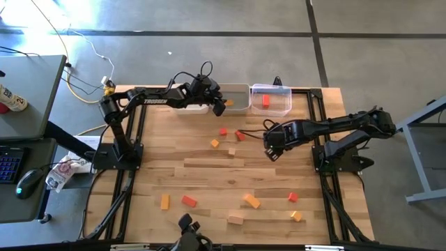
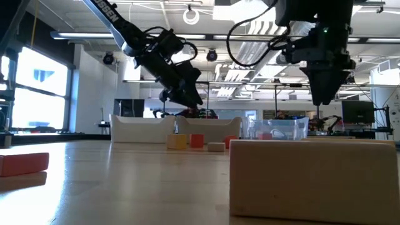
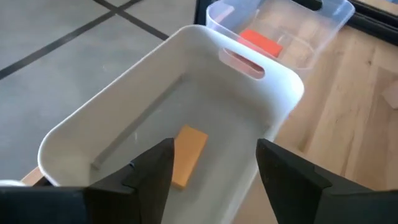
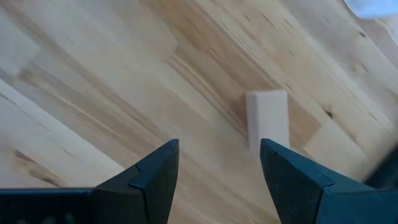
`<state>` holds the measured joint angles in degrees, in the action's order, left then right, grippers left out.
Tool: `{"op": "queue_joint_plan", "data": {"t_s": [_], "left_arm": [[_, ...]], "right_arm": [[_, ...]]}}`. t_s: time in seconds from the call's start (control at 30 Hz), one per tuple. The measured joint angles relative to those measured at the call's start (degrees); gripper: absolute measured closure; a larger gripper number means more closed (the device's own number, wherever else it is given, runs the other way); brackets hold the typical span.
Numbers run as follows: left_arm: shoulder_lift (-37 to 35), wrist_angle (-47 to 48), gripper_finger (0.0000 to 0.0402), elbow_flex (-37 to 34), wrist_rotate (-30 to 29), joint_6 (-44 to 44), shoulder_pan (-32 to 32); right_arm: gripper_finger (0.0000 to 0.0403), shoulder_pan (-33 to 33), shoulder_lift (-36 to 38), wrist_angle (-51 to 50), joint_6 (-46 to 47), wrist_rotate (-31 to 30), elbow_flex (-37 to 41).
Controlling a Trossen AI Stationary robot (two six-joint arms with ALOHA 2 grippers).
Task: Sort & place blocks by color
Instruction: Put the brown block into the white bin
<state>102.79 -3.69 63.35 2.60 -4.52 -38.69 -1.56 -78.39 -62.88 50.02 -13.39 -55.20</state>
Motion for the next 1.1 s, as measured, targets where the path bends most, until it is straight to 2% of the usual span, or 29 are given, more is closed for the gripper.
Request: {"op": "queue_joint_plan", "data": {"t_s": [0.27,0.6,1.1], "left_arm": [[-6.96,6.34,0.0186,0.0,6.18,0.22,1.82],[-16.33,18.88,0.0186,0.0,5.73,2.78,9.27],[-18.73,28.37,0.0186,0.0,5.52,2.17,18.29]], "right_arm": [[0.0192,1.26,0.0,-4.59,-0.02,0.23,0.26],[0.0192,5.47,-0.02,0.21,-5.03,2.77,7.81],[0.0192,11.5,-0.02,2.81,-10.16,1.58,8.26]]}}
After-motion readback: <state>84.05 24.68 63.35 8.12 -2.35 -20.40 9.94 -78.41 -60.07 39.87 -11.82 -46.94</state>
